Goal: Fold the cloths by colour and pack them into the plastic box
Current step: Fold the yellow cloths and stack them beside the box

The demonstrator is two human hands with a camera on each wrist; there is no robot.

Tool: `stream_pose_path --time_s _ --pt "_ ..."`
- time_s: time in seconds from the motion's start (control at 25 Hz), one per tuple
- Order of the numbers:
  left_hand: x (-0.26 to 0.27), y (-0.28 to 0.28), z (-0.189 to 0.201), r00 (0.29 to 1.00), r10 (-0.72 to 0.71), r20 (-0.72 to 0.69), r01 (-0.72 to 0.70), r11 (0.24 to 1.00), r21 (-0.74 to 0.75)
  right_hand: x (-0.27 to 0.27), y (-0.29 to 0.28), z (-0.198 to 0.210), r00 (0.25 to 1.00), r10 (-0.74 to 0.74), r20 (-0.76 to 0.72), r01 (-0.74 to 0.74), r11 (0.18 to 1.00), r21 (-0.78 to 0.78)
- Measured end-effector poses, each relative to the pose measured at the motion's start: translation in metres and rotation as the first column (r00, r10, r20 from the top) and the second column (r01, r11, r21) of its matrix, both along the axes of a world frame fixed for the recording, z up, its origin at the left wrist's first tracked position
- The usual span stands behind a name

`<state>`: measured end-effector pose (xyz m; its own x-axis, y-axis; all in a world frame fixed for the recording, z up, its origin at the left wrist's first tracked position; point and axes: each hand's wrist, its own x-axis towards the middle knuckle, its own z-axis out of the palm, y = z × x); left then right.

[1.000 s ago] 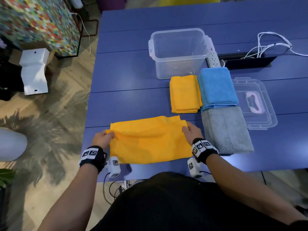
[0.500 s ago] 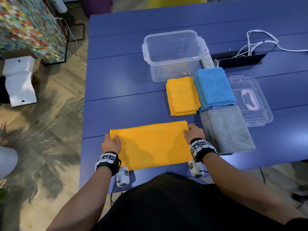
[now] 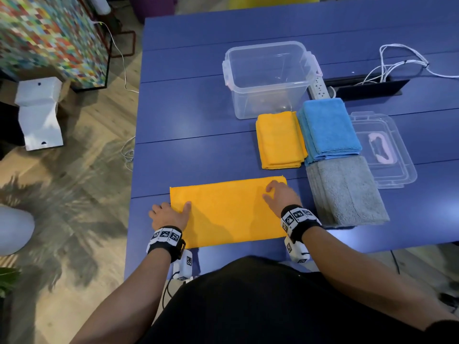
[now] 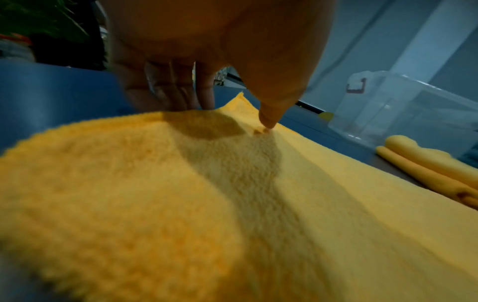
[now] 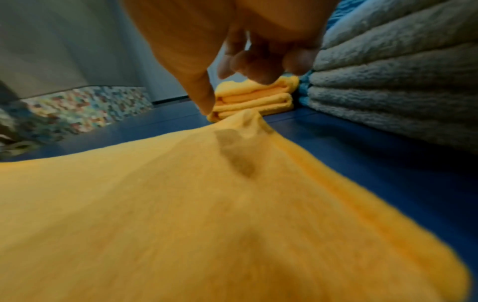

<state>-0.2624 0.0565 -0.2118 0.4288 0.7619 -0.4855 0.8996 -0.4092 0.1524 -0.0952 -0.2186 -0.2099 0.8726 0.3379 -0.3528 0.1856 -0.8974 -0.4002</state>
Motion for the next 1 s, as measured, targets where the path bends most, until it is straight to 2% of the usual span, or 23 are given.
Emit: stream_pose_path --time_s 0.04,0.12,0.24,0.32,0.4,0.48,0.56,0.6,0.64,0.68,0.76,0.8,0.84,0.88,0.92,1.0 --pt "-0.003 0.001 -0.001 0.999 -0.05 -0.021 0.05 0.999 -0.012 -0.005 0.002 -0.005 0.995 0.063 -0.072 -0.063 0.998 -0.005" --pt "-0.004 0.002 0.0 0.996 -0.077 0.049 0.081 0.993 -0.088 -0.009 0.001 -0.012 0.992 0.073 -0.108 -0.073 0.997 -0.002" --pt "-0.006 0.005 0.004 0.984 -0.033 0.173 0.077 0.965 -0.252 -0.009 -0.002 -0.012 0.995 0.096 0.016 -0.094 0.992 -0.086" --pt "-0.012 0.01 0.005 0.988 -0.037 0.147 0.083 0.943 -0.322 -0.007 -0.003 -0.006 0.986 0.16 0.038 -0.148 0.966 -0.211" --pt "-0.012 0.012 0.007 0.991 -0.015 0.134 0.067 0.918 -0.39 -0.004 -0.002 0.0 0.988 0.152 0.018 -0.142 0.958 -0.247" --pt "-0.001 0.005 0.017 0.967 0.083 0.239 0.051 0.862 -0.505 -0.003 -0.001 0.003 0.997 0.072 0.006 -0.07 0.984 -0.161" --pt "0.017 -0.016 0.036 0.921 0.156 0.358 0.107 0.782 -0.614 -0.002 -0.001 0.008 0.998 -0.044 -0.044 0.048 0.992 0.113" --pt "0.028 -0.03 0.045 0.911 0.124 0.394 0.164 0.766 -0.622 -0.002 -0.001 0.012 0.988 -0.083 -0.131 0.115 0.96 0.255" --pt "0.038 -0.049 0.052 0.91 0.06 0.411 0.224 0.763 -0.606 -0.002 0.001 0.015 0.957 -0.103 -0.273 0.202 0.909 0.365" --pt "0.047 -0.068 0.056 0.908 -0.003 0.419 0.277 0.756 -0.593 -0.003 0.003 0.022 0.89 -0.1 -0.444 0.312 0.844 0.436" --pt "0.062 -0.109 0.06 0.902 -0.048 0.429 0.35 0.664 -0.661 -0.002 0.007 0.028 0.701 -0.078 -0.709 0.526 0.727 0.441" --pt "0.068 -0.122 0.058 0.905 -0.042 0.424 0.362 0.598 -0.715 0.0 0.009 0.029 0.642 -0.085 -0.762 0.573 0.713 0.403" --pt "0.073 -0.131 0.055 0.907 -0.047 0.419 0.373 0.553 -0.745 0.001 0.009 0.03 0.621 -0.099 -0.778 0.576 0.731 0.367" --pt "0.077 -0.132 0.052 0.904 -0.078 0.42 0.386 0.569 -0.726 0.003 0.01 0.027 0.647 -0.111 -0.754 0.524 0.784 0.334" --pt "0.081 -0.13 0.048 0.89 -0.121 0.44 0.408 0.641 -0.65 0.002 0.008 0.024 0.697 -0.102 -0.71 0.433 0.849 0.303" --pt "0.091 -0.114 0.044 0.845 -0.223 0.487 0.424 0.833 -0.355 -0.001 0.005 0.015 0.795 -0.046 -0.605 0.234 0.943 0.237"
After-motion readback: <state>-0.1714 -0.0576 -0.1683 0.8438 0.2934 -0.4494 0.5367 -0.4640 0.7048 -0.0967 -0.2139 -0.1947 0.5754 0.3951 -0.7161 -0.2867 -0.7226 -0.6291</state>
